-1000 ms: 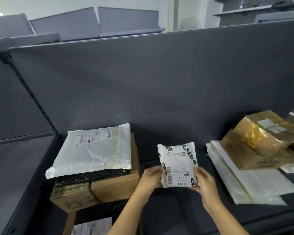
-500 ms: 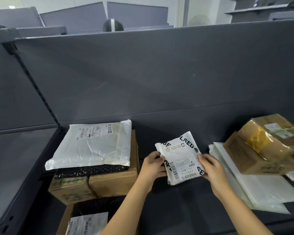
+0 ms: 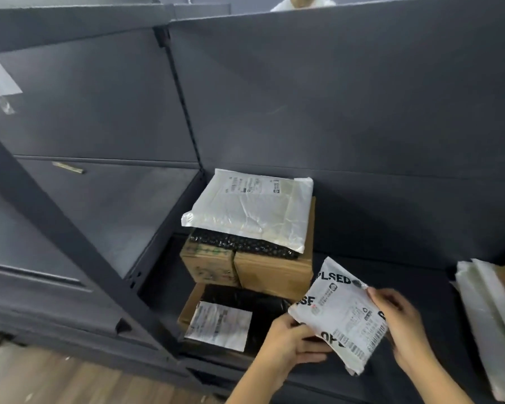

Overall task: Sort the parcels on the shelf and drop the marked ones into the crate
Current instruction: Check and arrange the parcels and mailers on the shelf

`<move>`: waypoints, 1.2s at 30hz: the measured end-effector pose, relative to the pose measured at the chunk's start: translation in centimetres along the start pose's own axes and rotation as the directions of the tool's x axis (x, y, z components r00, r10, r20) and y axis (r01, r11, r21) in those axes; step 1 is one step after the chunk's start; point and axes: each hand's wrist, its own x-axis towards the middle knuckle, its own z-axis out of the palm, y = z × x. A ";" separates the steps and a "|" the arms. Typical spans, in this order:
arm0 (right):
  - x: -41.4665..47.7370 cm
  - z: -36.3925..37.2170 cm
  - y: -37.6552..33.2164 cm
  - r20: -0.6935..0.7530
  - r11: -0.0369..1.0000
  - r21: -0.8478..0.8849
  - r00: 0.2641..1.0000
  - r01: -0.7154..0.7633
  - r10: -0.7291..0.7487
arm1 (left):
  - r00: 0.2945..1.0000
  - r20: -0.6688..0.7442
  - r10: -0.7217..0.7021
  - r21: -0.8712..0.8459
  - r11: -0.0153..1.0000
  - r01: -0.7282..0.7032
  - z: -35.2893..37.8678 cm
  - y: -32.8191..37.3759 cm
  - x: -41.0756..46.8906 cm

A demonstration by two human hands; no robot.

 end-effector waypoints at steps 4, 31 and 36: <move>-0.7 2.5 0.7 0.067 0.999 -0.037 0.997 -0.036 0.038 | 0.997 -0.074 0.012 -0.001 1.000 -0.012 -2.0 -0.2 -1.7; -3.5 10.8 2.9 0.525 0.751 -0.566 0.851 0.340 0.010 | 0.858 -0.479 -0.184 -0.296 0.954 0.039 -10.6 -1.0 -4.8; -5.6 12.6 3.4 0.732 0.181 -0.611 0.637 0.771 -0.243 | 0.855 -0.475 -0.207 -0.323 0.945 0.049 -10.4 -1.1 -3.4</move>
